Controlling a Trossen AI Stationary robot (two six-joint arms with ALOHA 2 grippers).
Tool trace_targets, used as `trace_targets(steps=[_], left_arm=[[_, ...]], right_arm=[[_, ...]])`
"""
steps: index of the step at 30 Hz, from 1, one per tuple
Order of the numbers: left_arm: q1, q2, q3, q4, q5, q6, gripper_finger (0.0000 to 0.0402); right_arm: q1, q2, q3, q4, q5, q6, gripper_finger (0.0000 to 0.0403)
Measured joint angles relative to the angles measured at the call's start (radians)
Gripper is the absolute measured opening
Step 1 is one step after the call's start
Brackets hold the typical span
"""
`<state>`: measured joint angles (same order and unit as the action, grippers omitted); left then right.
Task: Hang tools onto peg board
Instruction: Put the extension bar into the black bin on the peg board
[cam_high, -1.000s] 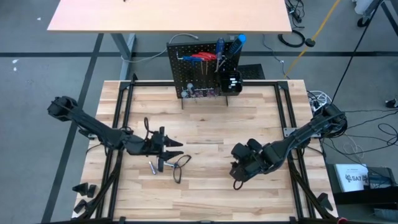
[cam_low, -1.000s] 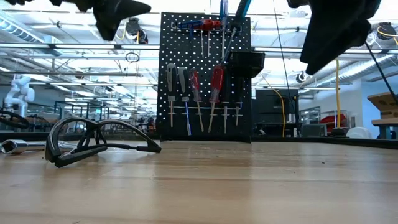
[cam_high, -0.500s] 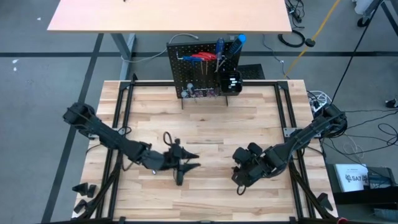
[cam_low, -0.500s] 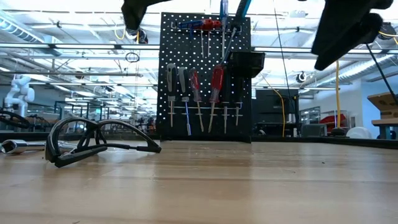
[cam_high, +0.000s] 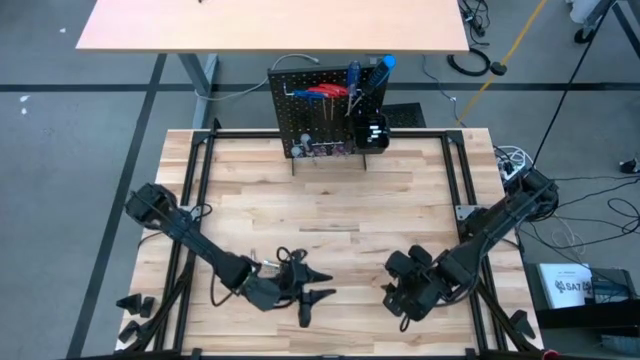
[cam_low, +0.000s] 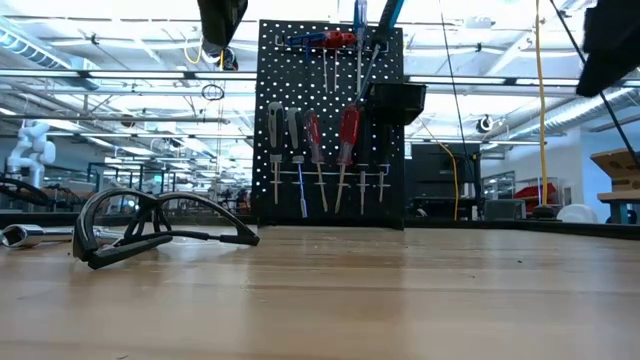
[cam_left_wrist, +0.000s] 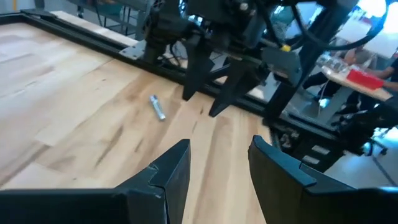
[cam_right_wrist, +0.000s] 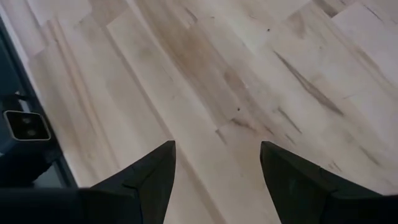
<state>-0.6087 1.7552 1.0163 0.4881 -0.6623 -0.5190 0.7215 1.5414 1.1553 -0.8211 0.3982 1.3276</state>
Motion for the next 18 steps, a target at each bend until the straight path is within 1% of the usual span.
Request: trace_targets(steps=[4, 11, 18], left_arm=[[-0.023, 0.038, 0.041, 0.029, -0.023, 0.000, 0.0164], [-0.049, 0.086, 0.104, 0.029, -0.064, 0.000, 0.0164], [-0.053, 0.116, 0.116, 0.029, -0.091, -0.039, 0.0164]], right_arm=[[0.037, 0.000, -0.004, 0.003, 0.031, 0.057, 0.0224], [0.091, 0.000, -0.035, 0.003, 0.040, 0.160, 0.0224], [0.116, 0.000, -0.079, 0.003, 0.046, 0.243, 0.0224]])
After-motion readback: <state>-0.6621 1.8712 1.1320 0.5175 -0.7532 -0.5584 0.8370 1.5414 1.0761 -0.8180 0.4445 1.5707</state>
